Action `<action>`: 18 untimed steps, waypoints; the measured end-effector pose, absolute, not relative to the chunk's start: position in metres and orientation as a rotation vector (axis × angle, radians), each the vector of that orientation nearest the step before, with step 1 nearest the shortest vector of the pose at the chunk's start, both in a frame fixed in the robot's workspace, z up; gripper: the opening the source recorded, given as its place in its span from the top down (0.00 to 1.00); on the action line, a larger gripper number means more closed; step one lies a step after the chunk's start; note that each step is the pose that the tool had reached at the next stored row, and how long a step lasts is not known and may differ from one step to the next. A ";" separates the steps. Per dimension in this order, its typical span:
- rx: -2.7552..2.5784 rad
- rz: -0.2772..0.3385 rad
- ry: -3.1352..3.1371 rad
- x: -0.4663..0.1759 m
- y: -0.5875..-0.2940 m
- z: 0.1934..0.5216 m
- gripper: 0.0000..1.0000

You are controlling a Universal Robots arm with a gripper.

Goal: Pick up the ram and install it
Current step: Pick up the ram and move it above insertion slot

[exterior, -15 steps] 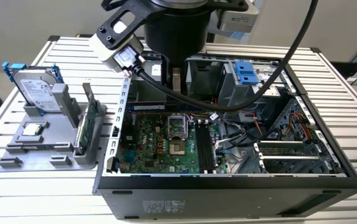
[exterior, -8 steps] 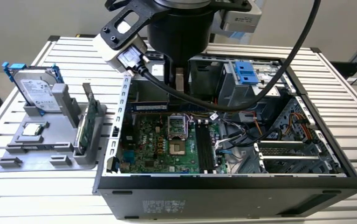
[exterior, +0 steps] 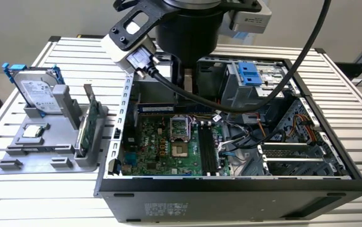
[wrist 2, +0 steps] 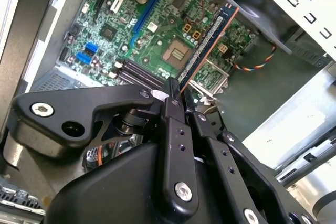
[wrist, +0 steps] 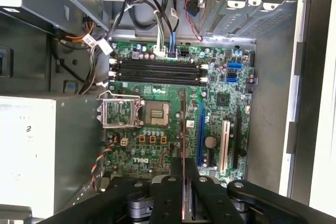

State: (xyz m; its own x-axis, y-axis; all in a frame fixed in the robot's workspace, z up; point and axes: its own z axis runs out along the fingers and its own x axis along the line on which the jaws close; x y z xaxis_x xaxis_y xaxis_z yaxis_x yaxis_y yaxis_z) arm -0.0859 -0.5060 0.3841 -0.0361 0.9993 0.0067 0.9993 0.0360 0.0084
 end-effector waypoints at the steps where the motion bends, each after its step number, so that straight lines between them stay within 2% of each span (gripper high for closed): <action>1: 2.180 0.017 2.260 -0.085 -0.506 0.384 1.00; 18: 2.180 0.017 2.260 -0.065 -0.506 0.384 1.00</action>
State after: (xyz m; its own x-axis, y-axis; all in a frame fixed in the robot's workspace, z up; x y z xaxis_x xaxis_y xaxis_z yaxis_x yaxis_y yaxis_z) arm -0.0647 -0.5060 0.3841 -0.0361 0.9993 0.0067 0.9993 0.0360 0.0084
